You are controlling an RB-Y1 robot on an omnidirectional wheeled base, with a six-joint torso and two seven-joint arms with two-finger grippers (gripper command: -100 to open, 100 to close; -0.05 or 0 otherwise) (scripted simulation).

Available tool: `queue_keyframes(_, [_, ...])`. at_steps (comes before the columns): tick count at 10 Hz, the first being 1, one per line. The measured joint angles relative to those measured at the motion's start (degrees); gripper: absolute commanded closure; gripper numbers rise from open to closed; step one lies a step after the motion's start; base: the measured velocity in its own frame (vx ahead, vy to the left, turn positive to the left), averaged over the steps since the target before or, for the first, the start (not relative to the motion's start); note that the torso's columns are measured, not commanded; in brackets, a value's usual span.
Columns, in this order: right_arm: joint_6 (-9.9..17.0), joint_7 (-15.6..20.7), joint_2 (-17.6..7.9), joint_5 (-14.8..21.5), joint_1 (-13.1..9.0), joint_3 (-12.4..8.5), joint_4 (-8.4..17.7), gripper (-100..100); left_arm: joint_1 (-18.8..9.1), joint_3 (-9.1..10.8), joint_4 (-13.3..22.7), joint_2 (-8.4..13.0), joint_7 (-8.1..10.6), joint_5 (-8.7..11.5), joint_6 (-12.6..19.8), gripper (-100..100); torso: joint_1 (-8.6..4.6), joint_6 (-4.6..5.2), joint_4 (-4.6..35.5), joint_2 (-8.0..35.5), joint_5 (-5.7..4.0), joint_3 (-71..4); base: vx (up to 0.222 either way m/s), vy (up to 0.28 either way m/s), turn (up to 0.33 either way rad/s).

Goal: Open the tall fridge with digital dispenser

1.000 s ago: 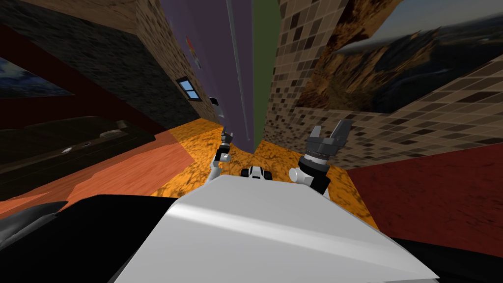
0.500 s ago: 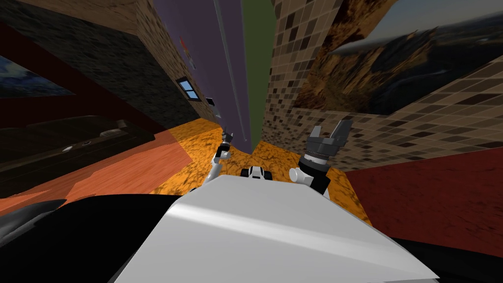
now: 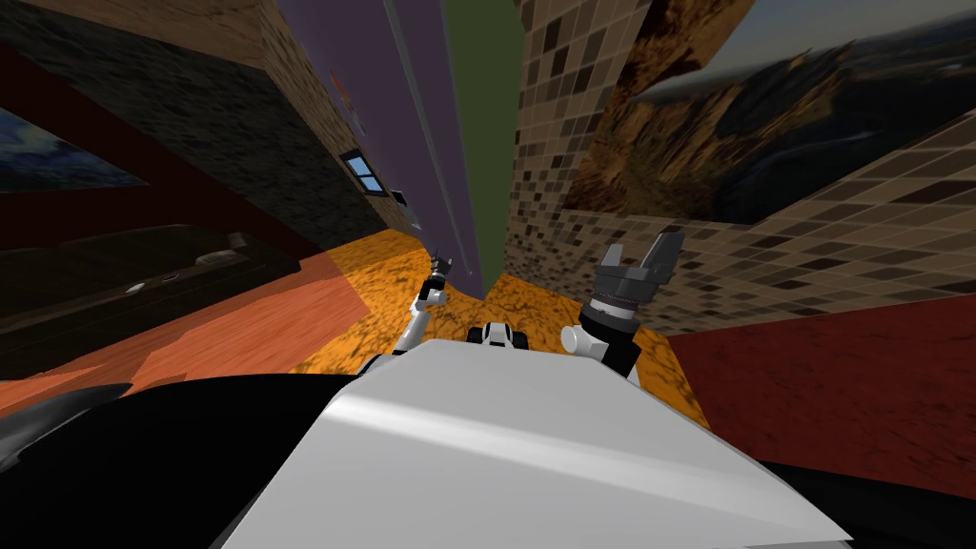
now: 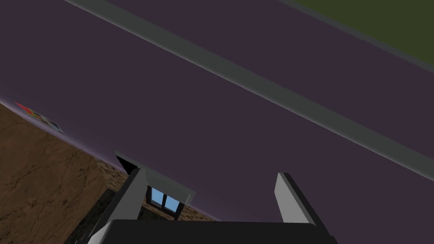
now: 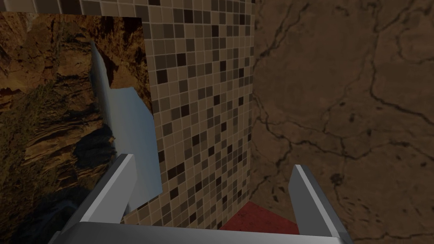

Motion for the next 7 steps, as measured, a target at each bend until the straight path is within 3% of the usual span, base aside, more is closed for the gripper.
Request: queue_keyframes(7, [0.0, 0.0, 0.0, 0.0, 0.0, 0.0, 0.0, 0, -5.9, 1.2, 10.1, 4.0, 4.96, 3.5, 2.3, -100, 0.03, -0.01, 0.0, 0.0, 0.0, 0.0, 0.031, -0.104, 0.014])
